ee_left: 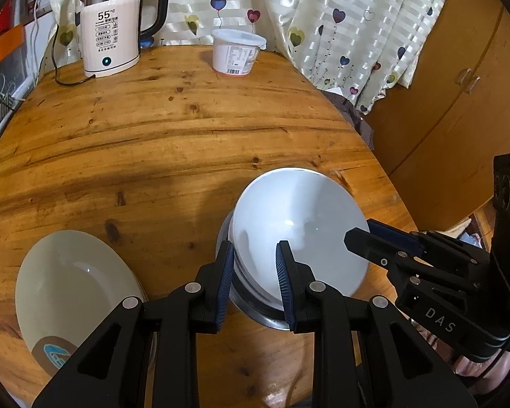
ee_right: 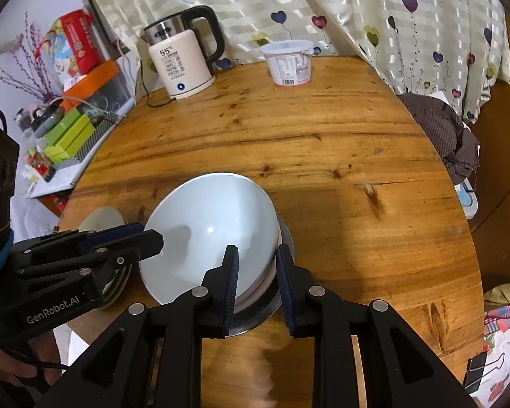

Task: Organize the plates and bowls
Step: 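Press the blue-rim bowl down into the nested bowls with both grippers, then close both grippers on the rims of all three stacked bowls, then lift the bowl stack with both grippers and carry it toward the beige plates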

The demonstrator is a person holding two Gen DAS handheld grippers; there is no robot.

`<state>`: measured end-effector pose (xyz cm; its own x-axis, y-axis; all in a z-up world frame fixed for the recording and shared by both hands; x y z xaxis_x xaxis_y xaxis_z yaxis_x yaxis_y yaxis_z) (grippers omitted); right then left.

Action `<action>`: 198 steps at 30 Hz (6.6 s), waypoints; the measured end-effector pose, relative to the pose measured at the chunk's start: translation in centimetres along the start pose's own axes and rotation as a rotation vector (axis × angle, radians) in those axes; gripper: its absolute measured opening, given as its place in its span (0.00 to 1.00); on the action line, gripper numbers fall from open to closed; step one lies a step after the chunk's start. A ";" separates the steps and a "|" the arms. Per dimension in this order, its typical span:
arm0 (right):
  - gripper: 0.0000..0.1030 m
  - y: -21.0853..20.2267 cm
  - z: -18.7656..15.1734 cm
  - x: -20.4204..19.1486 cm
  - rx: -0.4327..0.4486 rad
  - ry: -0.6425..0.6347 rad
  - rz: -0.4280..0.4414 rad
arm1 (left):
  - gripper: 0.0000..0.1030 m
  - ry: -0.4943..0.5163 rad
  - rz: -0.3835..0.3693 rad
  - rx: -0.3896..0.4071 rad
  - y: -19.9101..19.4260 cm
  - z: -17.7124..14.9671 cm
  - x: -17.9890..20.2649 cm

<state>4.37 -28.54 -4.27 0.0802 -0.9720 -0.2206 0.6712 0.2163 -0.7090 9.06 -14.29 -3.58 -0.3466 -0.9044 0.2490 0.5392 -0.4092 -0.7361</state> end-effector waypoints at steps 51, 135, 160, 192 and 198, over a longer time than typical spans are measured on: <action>0.22 1.0 -0.6 0.7 -0.022 0.021 -0.002 | 0.25 -0.025 -0.022 -0.037 1.7 -1.0 -0.2; 0.15 -2.2 -0.5 2.9 0.054 0.098 0.084 | 0.25 -0.045 -0.063 0.125 -2.4 -0.6 -2.3; 0.19 1.2 -3.2 6.2 -0.066 0.288 0.292 | 0.25 -0.228 -0.182 -0.010 0.6 -2.7 -5.8; 0.08 2.6 -3.3 7.3 -0.111 0.390 0.528 | 0.12 -0.254 -0.370 -0.130 3.2 -2.5 -6.2; 0.08 2.4 -3.2 7.3 -0.113 0.384 0.528 | 0.10 -0.256 -0.407 -0.135 3.2 -2.4 -6.2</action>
<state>4.20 -34.84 -9.78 0.0947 -0.6355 -0.7663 0.5307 0.6834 -0.5012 11.10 -9.69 -9.04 -0.2999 -0.6822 0.6669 0.2888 -0.7312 -0.6180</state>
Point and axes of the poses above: each gripper's, at about its wrist camera, not at the fingertips, and y roughly the way its jaws point, x to its right, z to its top, the point moved 5 cm from there along y, roughly the way its jaws point, and after that the axes turned 7 degrees about x, right-handed, at the moved point
